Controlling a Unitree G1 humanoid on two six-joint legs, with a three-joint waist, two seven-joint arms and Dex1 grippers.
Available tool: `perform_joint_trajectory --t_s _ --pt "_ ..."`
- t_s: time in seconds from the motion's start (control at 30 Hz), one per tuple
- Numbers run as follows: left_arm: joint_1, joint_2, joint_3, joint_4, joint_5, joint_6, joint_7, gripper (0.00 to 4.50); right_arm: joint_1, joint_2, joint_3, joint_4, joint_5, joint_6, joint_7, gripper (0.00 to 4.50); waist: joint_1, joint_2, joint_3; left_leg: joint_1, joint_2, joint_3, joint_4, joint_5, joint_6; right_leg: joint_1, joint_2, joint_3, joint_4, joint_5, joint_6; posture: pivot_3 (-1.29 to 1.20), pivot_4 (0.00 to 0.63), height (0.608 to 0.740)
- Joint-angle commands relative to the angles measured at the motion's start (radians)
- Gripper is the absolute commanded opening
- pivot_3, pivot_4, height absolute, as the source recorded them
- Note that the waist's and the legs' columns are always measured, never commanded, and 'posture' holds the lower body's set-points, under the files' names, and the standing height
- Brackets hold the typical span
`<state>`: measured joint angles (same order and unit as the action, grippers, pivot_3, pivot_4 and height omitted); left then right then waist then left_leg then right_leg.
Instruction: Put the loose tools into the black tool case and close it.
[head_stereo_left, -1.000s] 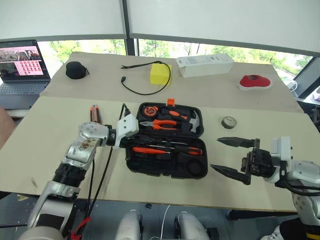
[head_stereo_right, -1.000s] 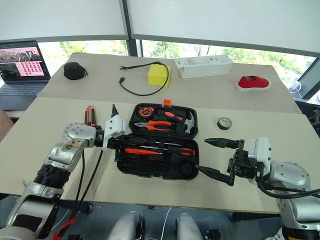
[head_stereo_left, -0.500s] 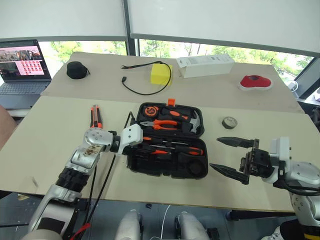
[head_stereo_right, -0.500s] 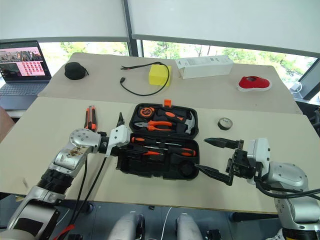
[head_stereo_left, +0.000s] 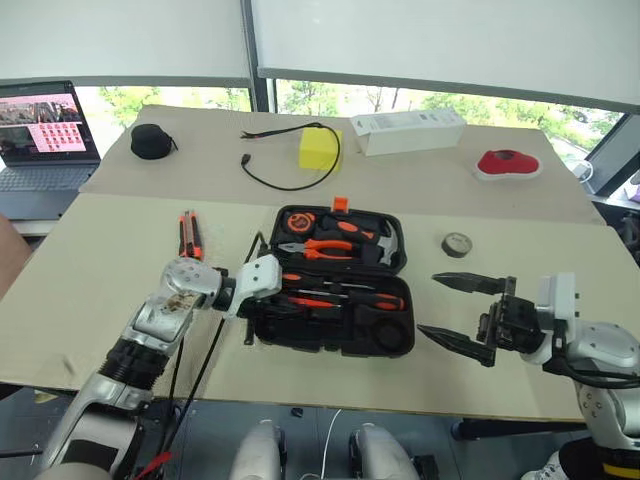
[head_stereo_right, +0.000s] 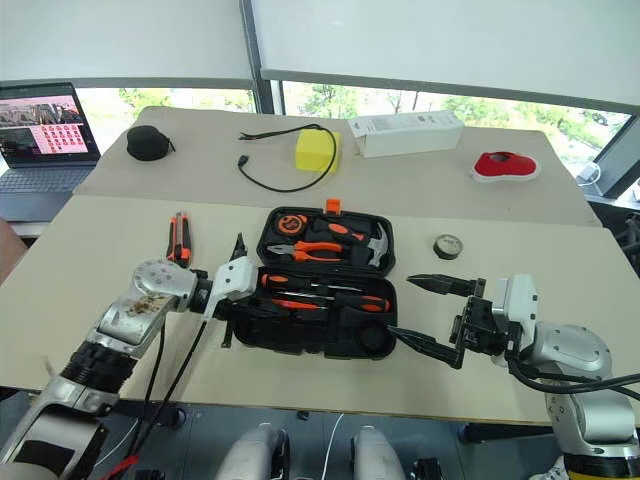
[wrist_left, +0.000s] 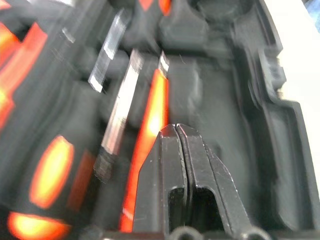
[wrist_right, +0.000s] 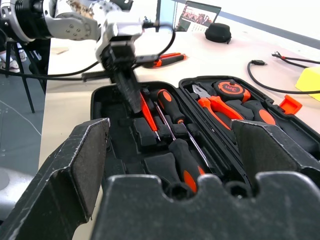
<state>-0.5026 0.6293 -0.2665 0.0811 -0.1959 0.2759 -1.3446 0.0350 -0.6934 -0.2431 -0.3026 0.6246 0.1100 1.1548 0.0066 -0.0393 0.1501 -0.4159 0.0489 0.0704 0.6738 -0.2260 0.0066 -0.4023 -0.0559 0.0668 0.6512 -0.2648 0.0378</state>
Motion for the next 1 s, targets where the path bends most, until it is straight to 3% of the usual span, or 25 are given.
perform_joint_trajectory --t_s 0.03,0.4,0.67,1.0 --pt "-0.025 -0.012 0.047 -0.004 -0.037 0.018 0.026 0.08 -0.008 0.004 -0.013 -0.014 0.004 -0.025 0.000 4.50 0.002 0.000 0.000 0.000 0.000 0.000 0.000 0.000 0.000 0.000 0.000 0.000 0.000 0.000 0.000 0.00 0.150 0.740" --pt "-0.098 -0.074 0.041 0.088 0.020 0.029 0.138 0.08 -0.006 0.017 -0.015 -0.014 -0.006 -0.027 -0.002 4.50 0.002 0.000 0.000 -0.001 0.000 0.000 0.003 0.000 0.000 -0.001 0.000 0.000 0.004 0.000 0.000 0.00 0.150 0.740" --pt "-0.102 -0.052 -0.017 0.070 0.065 0.048 0.102 0.08 -0.012 0.019 -0.012 -0.010 -0.007 -0.027 -0.001 4.50 0.002 0.000 0.000 -0.001 -0.001 0.000 0.003 0.000 0.000 -0.001 0.000 0.000 0.004 0.000 0.000 0.00 0.150 0.740" --pt "-0.075 -0.054 0.012 0.027 0.028 0.022 0.091 0.08 -0.007 0.027 -0.010 -0.007 -0.013 -0.036 -0.005 4.50 0.000 0.000 0.000 0.000 0.000 0.000 0.003 0.000 0.000 -0.001 0.000 0.000 0.004 0.000 0.000 0.00 0.150 0.740"
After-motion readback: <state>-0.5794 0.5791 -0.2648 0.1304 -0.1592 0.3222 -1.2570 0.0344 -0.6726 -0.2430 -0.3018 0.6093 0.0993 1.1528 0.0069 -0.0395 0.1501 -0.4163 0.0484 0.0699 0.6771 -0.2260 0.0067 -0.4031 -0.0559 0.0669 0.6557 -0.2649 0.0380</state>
